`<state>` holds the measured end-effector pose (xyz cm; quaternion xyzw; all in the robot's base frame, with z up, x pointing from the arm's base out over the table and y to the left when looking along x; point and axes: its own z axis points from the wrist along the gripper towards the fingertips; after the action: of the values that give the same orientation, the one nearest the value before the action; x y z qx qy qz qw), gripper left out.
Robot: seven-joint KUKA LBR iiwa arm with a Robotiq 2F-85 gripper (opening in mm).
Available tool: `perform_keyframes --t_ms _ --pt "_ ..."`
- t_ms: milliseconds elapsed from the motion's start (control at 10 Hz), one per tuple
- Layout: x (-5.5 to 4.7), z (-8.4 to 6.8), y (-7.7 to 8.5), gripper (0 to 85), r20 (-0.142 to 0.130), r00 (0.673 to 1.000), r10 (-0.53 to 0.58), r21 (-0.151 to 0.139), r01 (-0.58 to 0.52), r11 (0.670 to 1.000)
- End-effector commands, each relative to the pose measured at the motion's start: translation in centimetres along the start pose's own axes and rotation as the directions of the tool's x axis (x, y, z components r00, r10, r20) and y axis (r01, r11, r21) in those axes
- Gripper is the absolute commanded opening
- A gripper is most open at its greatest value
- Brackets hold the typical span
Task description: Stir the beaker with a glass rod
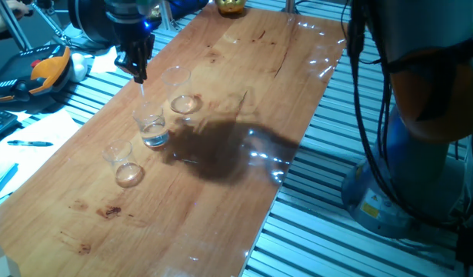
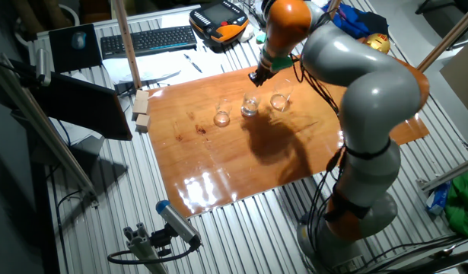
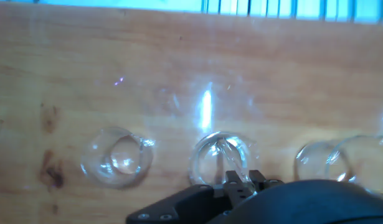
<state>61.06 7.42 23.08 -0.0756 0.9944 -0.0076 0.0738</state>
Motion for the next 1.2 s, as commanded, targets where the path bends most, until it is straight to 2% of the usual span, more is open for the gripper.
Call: perform_keyframes --t_ms 0,300,400,500,600,800,900,1100 --pt "0.0 -0.1 0.0 0.0 -0.031 0.995 -0.092 0.06 0.094 0.994" --pt "0.1 -0.2 0.0 0.0 -0.162 0.98 -0.117 0.063 0.129 0.99" --pt "0.1 -0.2 0.0 0.0 -0.2 0.975 -0.096 0.044 0.107 0.993" --pt "0.1 0.0 0.1 0.0 -0.238 0.971 -0.039 0.001 0.041 0.999" --pt "0.2 0.3 0.1 0.0 -0.259 0.966 0.02 -0.023 -0.026 0.999" --pt "0.3 1.0 0.3 0.0 -0.268 0.951 0.156 -0.089 -0.185 0.979" --pt "0.4 1.2 0.3 0.0 -0.263 0.943 0.206 -0.096 -0.238 0.967" --pt "0.2 0.6 0.1 0.0 -0.236 0.966 0.103 -0.02 -0.11 0.994"
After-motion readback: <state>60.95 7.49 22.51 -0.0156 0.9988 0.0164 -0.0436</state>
